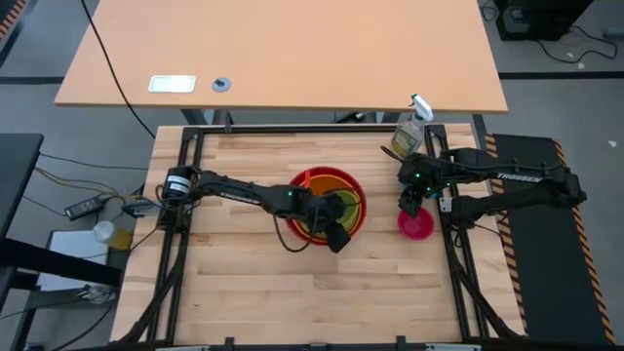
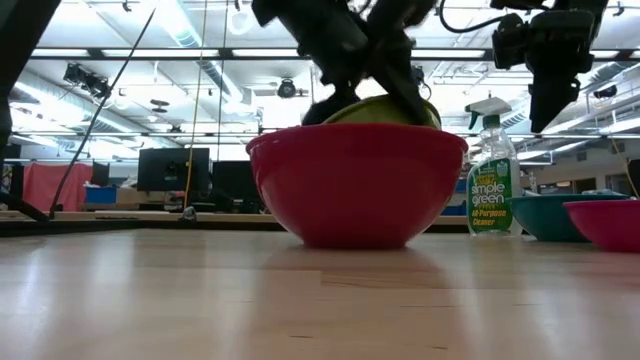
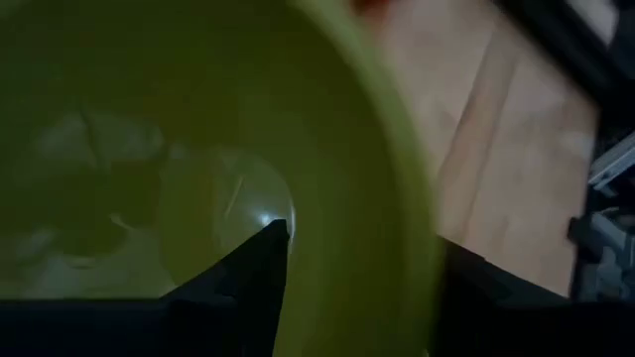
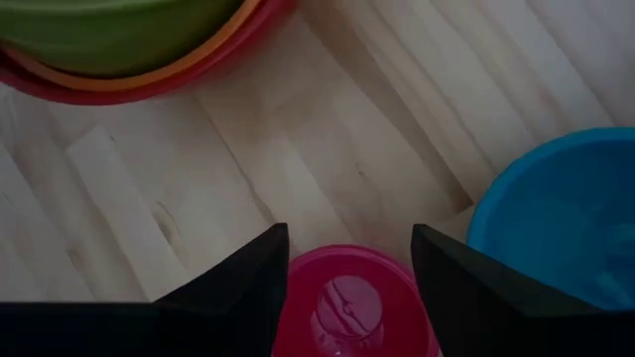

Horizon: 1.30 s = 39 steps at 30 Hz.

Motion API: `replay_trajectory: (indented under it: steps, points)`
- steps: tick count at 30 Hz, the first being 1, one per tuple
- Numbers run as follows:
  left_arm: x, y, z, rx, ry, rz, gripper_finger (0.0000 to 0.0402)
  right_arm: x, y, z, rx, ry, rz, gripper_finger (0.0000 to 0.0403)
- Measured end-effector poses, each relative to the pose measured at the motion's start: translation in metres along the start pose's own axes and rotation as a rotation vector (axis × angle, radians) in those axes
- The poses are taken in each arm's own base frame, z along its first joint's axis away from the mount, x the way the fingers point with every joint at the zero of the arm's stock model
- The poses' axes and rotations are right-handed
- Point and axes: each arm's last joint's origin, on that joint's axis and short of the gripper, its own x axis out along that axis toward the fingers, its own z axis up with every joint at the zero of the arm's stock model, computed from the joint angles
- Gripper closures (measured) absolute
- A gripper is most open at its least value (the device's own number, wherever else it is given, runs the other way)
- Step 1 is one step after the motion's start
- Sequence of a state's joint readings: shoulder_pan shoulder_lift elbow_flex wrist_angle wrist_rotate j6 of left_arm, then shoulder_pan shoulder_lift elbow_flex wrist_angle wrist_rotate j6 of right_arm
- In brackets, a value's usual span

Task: Nest bowls inside each other
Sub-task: Stack the light green bowl on top of the orange bowl

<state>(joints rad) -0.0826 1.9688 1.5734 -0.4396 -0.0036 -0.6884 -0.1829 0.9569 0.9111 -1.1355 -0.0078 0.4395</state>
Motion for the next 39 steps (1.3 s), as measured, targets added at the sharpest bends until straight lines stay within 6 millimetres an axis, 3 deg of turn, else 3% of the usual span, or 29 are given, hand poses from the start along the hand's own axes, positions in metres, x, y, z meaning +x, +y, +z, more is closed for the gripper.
replay_trajectory:
  steps: [3,6,13,22,26,31,39]
  points:
    - [-0.005,0.0,0.001,-0.001,0.004,0.007,0.0212,0.0,0.0,0.0,-0.018,-0.008,0.004,0.0184]
    - [-0.003,0.003,-0.002,-0.001,0.034,0.024,0.0242,-0.001,0.0,0.0,-0.024,-0.01,0.004,0.0184]
    - [-0.009,0.007,0.0,0.024,0.038,0.057,0.0386,-0.001,0.0,0.001,-0.024,-0.017,0.0,0.0184]
    - [-0.033,-0.004,0.011,0.12,-0.001,0.17,0.0391,-0.001,0.001,0.002,-0.007,-0.025,0.004,0.0184]
    - [-0.033,-0.001,0.01,0.168,-0.002,0.219,0.0391,-0.001,0.001,0.002,-0.005,-0.027,0.005,0.0184]
    - [-0.03,0.001,0.009,0.235,0.004,0.234,0.0368,-0.001,0.001,0.002,0.013,-0.031,0.007,0.0184]
    - [-0.029,0.0,0.008,0.222,0.026,0.194,0.0207,-0.001,0.001,0.002,0.03,-0.026,0.005,0.0184]
